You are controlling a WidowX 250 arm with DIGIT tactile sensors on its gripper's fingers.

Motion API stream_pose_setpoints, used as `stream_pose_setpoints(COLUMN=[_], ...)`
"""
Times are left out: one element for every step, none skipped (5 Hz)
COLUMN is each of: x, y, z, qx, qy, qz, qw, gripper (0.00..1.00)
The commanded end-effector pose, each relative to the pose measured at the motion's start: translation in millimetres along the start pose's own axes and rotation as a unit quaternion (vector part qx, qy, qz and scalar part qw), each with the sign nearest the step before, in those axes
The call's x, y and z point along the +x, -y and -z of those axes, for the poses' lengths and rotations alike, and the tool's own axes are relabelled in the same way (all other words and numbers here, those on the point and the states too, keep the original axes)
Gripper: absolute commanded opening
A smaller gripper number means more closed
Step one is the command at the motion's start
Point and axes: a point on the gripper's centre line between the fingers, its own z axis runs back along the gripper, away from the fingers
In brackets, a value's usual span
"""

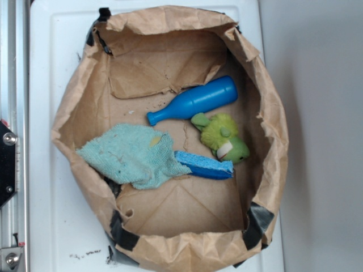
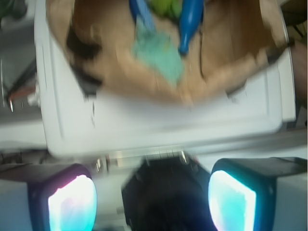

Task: Grab the blue bottle.

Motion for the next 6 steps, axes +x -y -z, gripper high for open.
stream_pose_setpoints(x=[84, 105, 120, 131, 139, 141], y=[6, -8, -35, -49, -51, -47], z=[23, 43, 63, 76, 99, 115], qx=[0.012, 0.004, -0.024, -0.032, -0.027, -0.036], qy=[0.04, 0.061, 0.06, 0.061, 0.045, 0.028], qz=[-0.036, -0.034, -0.038, -0.033, -0.026, -0.022], qw=[0.998, 0.998, 0.997, 0.997, 0.998, 0.999], gripper=[1.0, 1.0, 1.0, 1.0, 1.0, 1.0])
